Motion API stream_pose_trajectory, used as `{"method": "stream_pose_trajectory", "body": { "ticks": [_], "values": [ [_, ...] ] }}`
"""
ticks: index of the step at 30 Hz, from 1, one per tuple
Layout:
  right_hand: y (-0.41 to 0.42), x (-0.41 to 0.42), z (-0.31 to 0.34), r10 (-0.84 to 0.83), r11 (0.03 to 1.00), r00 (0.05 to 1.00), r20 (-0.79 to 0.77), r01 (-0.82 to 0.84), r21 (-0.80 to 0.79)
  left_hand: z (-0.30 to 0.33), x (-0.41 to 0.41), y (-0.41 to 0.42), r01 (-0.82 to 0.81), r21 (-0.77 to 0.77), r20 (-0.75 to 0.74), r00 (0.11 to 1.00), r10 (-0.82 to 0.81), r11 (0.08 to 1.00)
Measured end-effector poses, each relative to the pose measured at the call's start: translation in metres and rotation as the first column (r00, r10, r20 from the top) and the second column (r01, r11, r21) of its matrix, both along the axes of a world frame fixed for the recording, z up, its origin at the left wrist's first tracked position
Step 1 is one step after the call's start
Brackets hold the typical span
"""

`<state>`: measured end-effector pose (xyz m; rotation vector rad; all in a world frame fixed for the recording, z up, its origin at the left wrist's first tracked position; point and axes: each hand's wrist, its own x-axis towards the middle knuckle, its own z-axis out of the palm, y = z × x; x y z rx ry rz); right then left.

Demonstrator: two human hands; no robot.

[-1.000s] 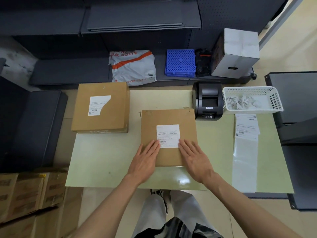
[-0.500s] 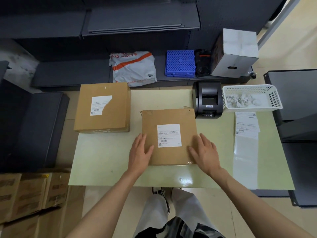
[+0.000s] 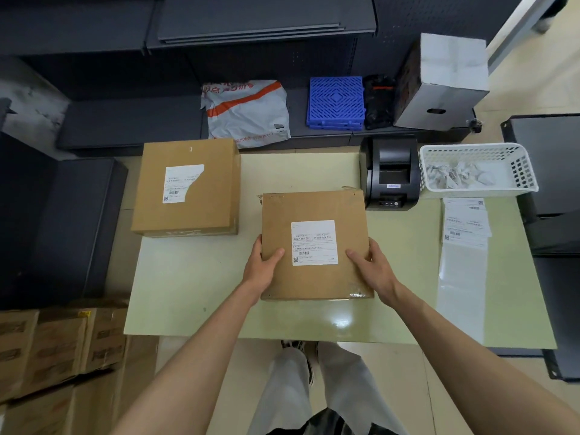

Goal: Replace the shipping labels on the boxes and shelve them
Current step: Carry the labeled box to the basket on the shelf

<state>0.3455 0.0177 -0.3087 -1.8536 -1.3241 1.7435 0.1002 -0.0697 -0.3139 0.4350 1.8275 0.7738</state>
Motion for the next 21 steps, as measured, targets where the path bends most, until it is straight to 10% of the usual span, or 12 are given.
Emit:
{"method": "stream_pose_trajectory", "body": {
  "ticks": [21],
  "values": [
    [0.089, -0.085, 0.211, 0.245, 0.845, 0.969, 0.024, -0.226, 0.484, 0.228, -0.090, 0.040, 0.001, 0.296, -0.268, 0.960, 0.082, 0.955]
  ]
}}
